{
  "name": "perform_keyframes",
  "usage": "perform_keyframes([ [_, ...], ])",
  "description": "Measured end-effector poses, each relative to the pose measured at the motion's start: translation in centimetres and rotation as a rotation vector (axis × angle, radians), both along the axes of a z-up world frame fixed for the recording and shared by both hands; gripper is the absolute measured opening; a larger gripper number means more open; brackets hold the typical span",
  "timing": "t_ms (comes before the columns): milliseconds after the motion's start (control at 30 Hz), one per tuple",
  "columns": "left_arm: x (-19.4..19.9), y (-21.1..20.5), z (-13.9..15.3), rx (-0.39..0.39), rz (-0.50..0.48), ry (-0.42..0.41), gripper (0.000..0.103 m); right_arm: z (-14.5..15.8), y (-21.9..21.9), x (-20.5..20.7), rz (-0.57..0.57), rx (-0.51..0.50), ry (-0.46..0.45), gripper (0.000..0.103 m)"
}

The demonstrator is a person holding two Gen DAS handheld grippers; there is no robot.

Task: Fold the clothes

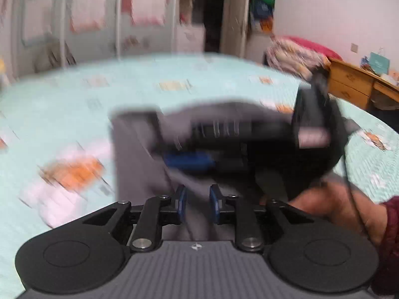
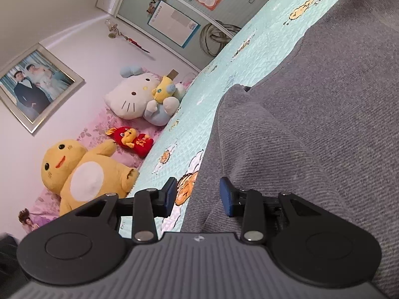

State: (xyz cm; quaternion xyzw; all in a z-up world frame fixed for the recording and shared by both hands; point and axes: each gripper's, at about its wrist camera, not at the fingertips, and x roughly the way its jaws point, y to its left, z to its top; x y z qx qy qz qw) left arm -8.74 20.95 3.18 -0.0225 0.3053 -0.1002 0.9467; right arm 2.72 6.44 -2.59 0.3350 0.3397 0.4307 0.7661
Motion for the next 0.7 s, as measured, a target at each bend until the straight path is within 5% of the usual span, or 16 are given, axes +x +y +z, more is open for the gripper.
perform_keyframes([
  [167, 0.8, 2.5, -2.1, -0.140, 0.009, 0.017, 0.022, 0.6, 0.1, 0.2, 0.026, -0.013, 0.015, 0.042],
  [300, 0.9, 3.0, -2.3, -0.180, 0.005, 0.010, 0.022, 2.9, 0.5, 1.1, 0.100, -0.094, -0.040, 0.050],
  [467, 0.6, 3.8, -2.8, -0.255, 0.000, 0.006, 0.022, 3.4, 1.7, 7.1, 0.141, -0.199, -0.046, 0.051],
  [567, 0.2, 4.0, -2.9, -0.303, -0.007, 0.007, 0.021, 1.9, 2.2, 11.3, 0.144, -0.179, 0.017, 0.035],
  [667, 0.0, 4.0, -3.1, -0.335, -0.018, 0.009, 0.020, 0.1, 1.9, 14.0, 0.120, -0.132, 0.107, 0.000],
  [700, -0.1, 3.9, -3.1, -0.334, -0.020, 0.007, 0.020, -0.6, 1.8, 14.6, 0.115, -0.110, 0.145, 0.000],
])
